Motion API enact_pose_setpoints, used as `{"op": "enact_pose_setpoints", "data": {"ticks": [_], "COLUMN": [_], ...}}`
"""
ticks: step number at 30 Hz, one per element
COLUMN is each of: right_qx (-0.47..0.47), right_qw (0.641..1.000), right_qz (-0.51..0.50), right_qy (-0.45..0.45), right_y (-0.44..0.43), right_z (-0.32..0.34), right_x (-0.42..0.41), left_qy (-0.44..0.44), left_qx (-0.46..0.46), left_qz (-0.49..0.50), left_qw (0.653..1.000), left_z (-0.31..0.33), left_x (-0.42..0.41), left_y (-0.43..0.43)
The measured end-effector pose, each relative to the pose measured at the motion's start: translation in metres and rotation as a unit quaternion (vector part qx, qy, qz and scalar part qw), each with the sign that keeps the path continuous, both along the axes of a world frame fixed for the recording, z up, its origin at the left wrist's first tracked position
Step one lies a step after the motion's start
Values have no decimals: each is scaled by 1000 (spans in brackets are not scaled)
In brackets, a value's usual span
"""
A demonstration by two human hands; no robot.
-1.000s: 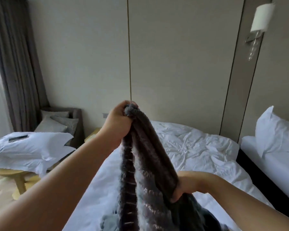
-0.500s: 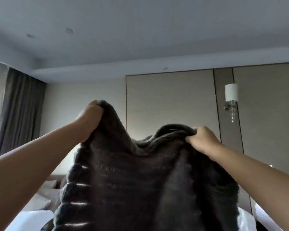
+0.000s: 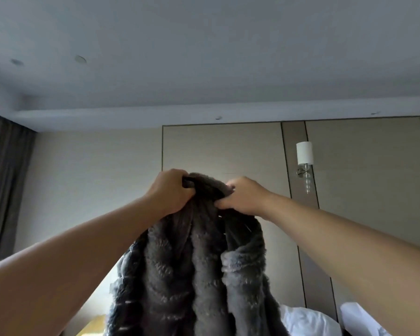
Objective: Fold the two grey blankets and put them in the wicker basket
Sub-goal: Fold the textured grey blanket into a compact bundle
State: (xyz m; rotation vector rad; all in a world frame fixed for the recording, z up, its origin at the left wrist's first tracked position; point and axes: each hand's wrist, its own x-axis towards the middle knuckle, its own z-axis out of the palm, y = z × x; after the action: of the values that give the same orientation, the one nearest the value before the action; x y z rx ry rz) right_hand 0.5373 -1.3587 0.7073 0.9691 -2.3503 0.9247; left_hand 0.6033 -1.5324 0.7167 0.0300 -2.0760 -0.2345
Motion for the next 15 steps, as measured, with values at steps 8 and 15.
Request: {"op": "enact_pose_setpoints", "data": {"ticks": [8,15], "right_qx": [176,-250], "right_qw": [928,877], "right_qz": [-200,-166], "right_qy": [-260,-376], "right_y": [55,114], "right_z": [-55,-53], "right_x": [-53,-90], "left_qy": [-7,-74], "left_qx": [13,-27], "left_qz": [54,66], "left_qw": [998,995], "left_z": [16,-10], "left_x": [-2,-9], "left_y": [-44,-88]}}
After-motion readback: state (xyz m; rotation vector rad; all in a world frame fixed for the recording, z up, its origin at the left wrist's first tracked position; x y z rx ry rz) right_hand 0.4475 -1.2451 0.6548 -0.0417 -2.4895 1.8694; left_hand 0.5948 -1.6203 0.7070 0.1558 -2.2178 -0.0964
